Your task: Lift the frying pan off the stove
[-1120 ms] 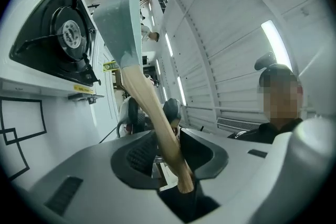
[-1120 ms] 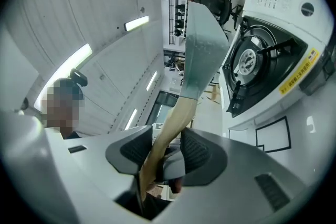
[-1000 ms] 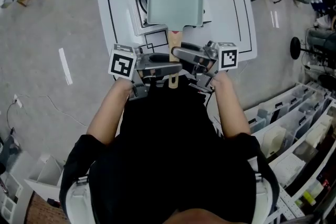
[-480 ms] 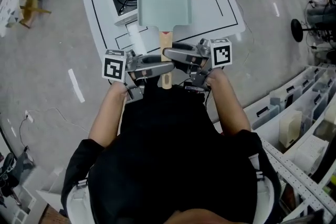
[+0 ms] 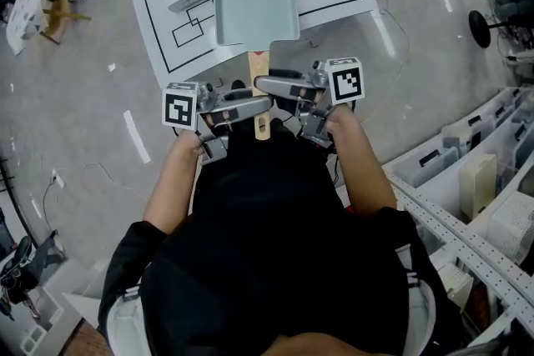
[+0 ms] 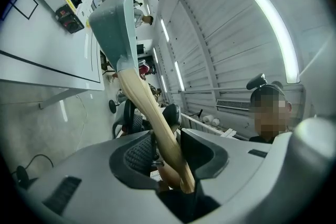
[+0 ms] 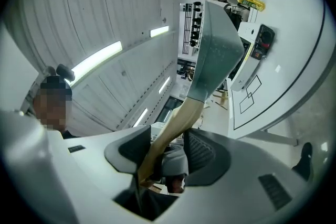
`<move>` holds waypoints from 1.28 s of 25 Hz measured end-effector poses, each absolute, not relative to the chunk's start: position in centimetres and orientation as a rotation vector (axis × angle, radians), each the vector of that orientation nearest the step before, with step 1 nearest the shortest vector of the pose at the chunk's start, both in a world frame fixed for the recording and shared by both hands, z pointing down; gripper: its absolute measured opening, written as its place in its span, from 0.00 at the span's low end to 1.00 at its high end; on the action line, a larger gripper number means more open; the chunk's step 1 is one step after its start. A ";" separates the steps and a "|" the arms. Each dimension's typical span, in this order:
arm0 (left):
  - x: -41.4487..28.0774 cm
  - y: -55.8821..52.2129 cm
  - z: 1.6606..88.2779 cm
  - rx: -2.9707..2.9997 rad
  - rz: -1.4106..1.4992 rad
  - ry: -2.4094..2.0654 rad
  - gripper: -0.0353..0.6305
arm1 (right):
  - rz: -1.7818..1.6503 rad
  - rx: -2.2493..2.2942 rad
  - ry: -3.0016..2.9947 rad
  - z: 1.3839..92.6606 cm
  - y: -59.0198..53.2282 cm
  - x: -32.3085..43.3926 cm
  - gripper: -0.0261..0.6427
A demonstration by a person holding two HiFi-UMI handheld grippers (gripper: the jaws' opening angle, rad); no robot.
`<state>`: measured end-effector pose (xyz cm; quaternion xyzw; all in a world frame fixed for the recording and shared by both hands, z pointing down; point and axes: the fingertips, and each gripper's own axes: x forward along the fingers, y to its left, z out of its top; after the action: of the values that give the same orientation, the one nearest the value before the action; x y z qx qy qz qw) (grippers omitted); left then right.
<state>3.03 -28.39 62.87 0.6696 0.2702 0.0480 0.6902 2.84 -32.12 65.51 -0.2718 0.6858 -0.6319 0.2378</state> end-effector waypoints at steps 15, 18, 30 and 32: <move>-1.1 -27.4 62.1 1.425 0.134 0.713 0.28 | -1.688 -0.878 1.842 65.0 -30.8 -0.8 0.34; -3.6 -28.1 62.2 1.419 0.150 0.758 0.29 | -1.652 -0.906 1.837 65.0 -31.8 -3.2 0.34; -10.9 -29.5 63.2 1.373 0.217 0.906 0.29 | -1.592 -1.057 1.776 66.0 -32.9 -9.6 0.35; -11.8 -29.6 63.3 1.365 0.220 0.923 0.29 | -1.595 -1.083 1.771 66.3 -32.9 -10.6 0.35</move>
<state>-11.77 -29.59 63.30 0.6066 0.4102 0.0977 0.6740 -10.56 -32.86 66.29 -0.3995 0.6535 -0.5886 0.2587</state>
